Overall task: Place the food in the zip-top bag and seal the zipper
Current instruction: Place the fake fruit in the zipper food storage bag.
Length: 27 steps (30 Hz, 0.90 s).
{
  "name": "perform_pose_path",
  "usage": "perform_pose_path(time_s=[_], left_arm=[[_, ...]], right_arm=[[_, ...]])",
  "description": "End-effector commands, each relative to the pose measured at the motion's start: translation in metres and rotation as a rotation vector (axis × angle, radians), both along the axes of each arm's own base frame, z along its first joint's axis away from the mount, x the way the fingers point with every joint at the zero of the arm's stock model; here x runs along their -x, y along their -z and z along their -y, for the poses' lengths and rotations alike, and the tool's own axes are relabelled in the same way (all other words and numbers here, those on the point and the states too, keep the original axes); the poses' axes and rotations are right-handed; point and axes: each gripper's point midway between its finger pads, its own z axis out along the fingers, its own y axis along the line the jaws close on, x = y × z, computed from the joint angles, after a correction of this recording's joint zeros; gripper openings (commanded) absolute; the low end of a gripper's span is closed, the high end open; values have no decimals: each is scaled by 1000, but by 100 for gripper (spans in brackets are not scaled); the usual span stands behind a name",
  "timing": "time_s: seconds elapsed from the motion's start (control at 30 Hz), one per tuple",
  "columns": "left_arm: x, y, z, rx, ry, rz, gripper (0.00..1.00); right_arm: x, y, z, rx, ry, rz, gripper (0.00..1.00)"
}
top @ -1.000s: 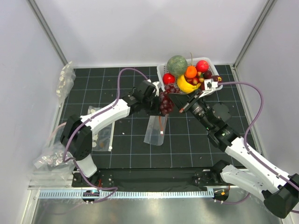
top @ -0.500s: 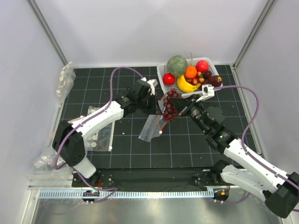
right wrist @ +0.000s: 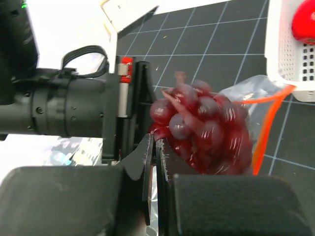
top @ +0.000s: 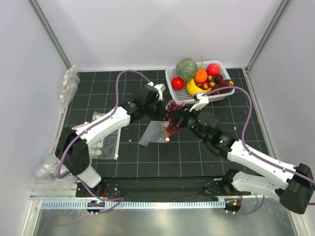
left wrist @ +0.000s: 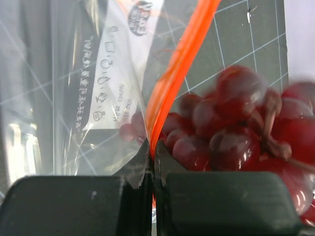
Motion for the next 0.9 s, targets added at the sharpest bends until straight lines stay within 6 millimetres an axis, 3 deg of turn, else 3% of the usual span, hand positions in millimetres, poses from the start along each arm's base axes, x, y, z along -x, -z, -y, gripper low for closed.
perform_pose_path(time_s=[0.0, 0.23, 0.43, 0.53, 0.77, 0.87], left_arm=[[3, -11, 4, 29, 27, 32, 0], [8, -3, 19, 42, 36, 14, 0], [16, -15, 28, 86, 38, 50, 0], [20, -21, 28, 115, 45, 57, 0], [14, -45, 1, 158, -9, 104, 0], [13, -50, -9, 176, -18, 108, 0]], right_arm=[[-4, -61, -1, -115, 23, 150, 1], [-11, -87, 25, -300, 177, 144, 1], [-18, -56, 31, -330, 258, 45, 1], [-20, -52, 31, -351, 267, 48, 1], [-8, -33, 17, -279, 159, 36, 1], [4, -29, -14, -186, -9, 56, 1]])
